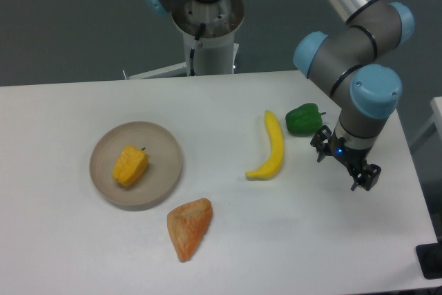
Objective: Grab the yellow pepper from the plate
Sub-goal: 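Move the open gripper over the yellow pepper on the beige plate, then lower the gripper onto the yellow pepper and close on it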
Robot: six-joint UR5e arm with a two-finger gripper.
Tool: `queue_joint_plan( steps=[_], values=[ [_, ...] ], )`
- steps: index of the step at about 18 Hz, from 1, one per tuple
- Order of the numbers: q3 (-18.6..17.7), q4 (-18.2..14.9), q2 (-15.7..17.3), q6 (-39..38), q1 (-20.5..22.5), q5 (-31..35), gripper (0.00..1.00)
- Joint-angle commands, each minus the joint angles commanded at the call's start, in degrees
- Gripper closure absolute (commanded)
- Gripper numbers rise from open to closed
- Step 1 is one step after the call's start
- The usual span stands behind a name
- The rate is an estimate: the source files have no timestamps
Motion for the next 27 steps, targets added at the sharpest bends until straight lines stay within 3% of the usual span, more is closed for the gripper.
queue_joint_plan(
  steps=[5,11,16,19,21,27],
  values=[
    [1.05,-0.09,0.0,-1.57,-0.96,-0.35,0.0],
    [0.09,-0.79,3.24,-14.22,-7.81,-1.58,0.0],
    [-3.85,-0.88,5.53,-21.08,-14.13,-1.49,0.0],
    [-11.48,-0.88,9.04,-23.28,-19.05,-1.06,0.0],
    [-14.31,-0.79,10.37,-28.45,-22.31,-1.23,0.0],
    [-15.2,-0.53,8.97,-43.23,-32.07,-1.76,0.0]
  ],
)
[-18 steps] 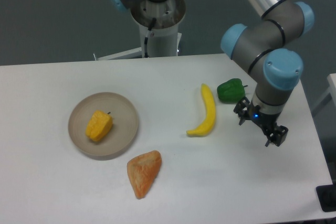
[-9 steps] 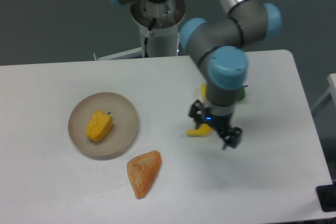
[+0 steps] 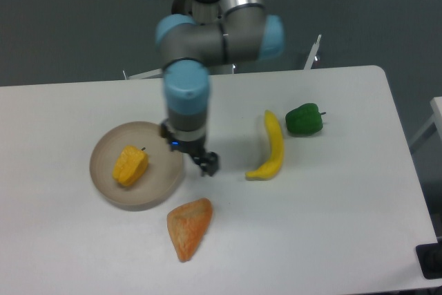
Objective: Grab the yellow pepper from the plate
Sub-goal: 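Lower the gripper onto the yellow pepper and close on it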
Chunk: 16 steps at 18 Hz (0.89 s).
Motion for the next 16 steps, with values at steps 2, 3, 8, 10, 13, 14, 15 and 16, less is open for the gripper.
queue_joint_plan(
  steps=[2,3,8,10,13,14,15,16],
  values=[
    [-0.09,0.0,-0.61,-2.37,-2.11,0.09,0.0],
    [-0.09,0.0,-1.23,-3.78,-2.73,0.0,0.0],
    [0.0,0.26,-3.43,-9.59,-4.84,-0.09,0.0],
    [0.0,0.26,-4.04,-10.47,-6.07,-0.09,0.0],
    [-0.18,0.26,-4.31,-11.96,-6.6,-0.09,0.0],
    [-0.09,0.26,-4.4,-12.05,-6.95,-0.09,0.0],
    [-0.09,0.26,-4.48,-12.05,-6.95,-0.09,0.0],
    [-0.09,0.26,-4.49,-12.05,-7.04,-0.09,0.0]
  ],
)
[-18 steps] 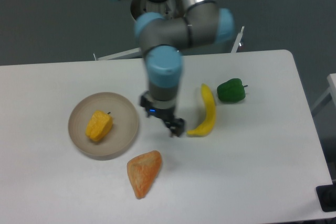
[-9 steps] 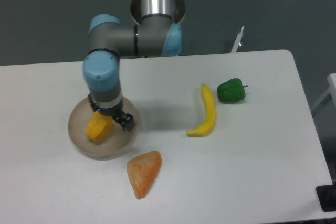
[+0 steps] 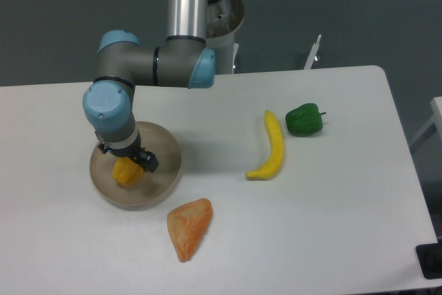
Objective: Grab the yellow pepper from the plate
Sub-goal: 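Lower the gripper onto the yellow pepper and close on it, then lift the yellow pepper up off the plate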
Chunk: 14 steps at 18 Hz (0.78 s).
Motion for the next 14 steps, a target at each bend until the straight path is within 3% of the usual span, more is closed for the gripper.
queue_joint_plan(
  steps=[1,4,6,7,10,14],
  values=[
    [0.09,0.09,-0.09,0.17,0.09,0.09,0.0],
    [0.53,0.0,-0.35,0.09,0.09,0.0,0.46],
    [0.79,0.0,-0.26,0.09,0.09,0.17,0.85],
    [0.97,0.0,0.0,0.26,0.26,0.0,0.98],
    [2.63,-0.35,1.75,0.79,0.96,0.09,1.0],
    [5.62,-0.61,4.21,3.5,7.18,0.26,1.0]
  ],
)
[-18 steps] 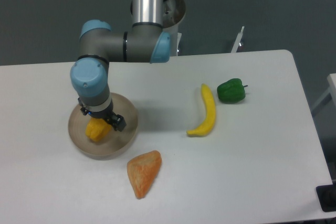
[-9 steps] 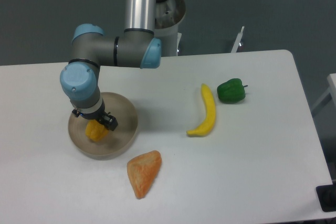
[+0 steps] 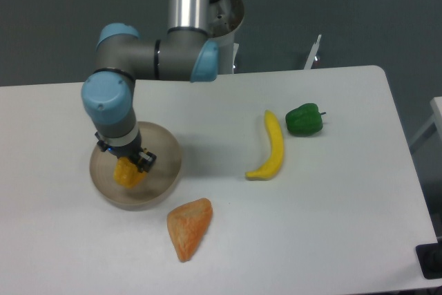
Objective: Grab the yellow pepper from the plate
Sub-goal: 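Lift the yellow pepper up off the plate, then carry the held yellow pepper toward the green pepper beside the banana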
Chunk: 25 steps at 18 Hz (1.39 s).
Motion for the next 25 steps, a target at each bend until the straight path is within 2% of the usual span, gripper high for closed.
queue_joint_plan(
  steps=[3,4,7,9,12,18,22,25],
  values=[
    [0.62,0.09,0.71,6.94,6.68,0.18,1.0],
    [0.53,0.0,1.84,8.27,8.53,0.18,1.0],
    [0.53,0.09,4.48,18.7,18.0,0.09,0.98],
    [0.45,0.09,4.93,25.65,23.81,0.09,0.96],
    [0.62,0.17,4.84,31.81,28.65,-0.26,0.96],
    [0.71,0.09,1.51,42.19,32.98,0.18,0.96],
    [2.28,0.17,-2.97,43.26,32.28,2.02,0.96],
    [3.61,0.09,-4.3,43.44,31.75,1.5,0.96]
  ],
)
